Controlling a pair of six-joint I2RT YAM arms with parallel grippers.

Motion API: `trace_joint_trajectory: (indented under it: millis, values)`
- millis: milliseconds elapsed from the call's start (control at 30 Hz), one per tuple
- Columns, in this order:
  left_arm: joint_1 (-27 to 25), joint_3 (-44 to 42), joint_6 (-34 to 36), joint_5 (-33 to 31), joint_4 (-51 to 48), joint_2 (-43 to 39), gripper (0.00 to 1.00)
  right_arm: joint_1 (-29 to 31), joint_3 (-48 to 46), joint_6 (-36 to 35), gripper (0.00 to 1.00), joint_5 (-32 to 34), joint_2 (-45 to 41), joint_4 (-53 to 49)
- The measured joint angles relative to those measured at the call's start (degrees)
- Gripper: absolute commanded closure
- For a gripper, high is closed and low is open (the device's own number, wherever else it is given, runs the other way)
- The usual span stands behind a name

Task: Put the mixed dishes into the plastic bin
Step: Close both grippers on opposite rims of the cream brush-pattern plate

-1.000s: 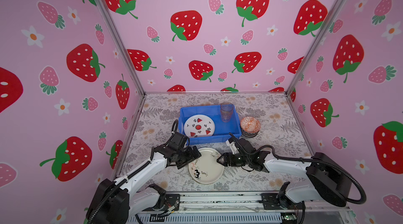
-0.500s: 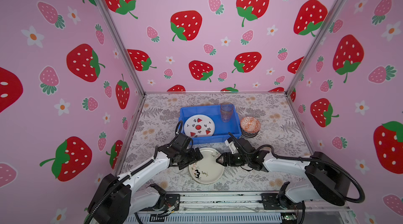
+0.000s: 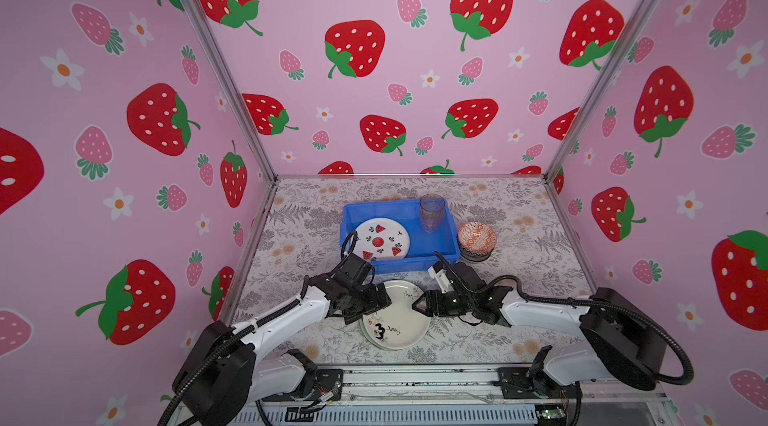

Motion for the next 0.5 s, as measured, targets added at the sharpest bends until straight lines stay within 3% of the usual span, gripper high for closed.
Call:
trace_joint_trajectory:
  millis: [200, 500]
  values:
    - [-0.5, 0.2, -0.5, -0.5, 0.0, 0.2, 0.04, 0.0, 0.0, 0.2, 0.57, 1.2, 0.0, -1.4]
    - [-0.9, 1.2, -0.5, -1.3, -0.3, 0.9, 0.04, 0.0, 0.0, 1.0, 0.63, 3.0, -0.8, -3.3]
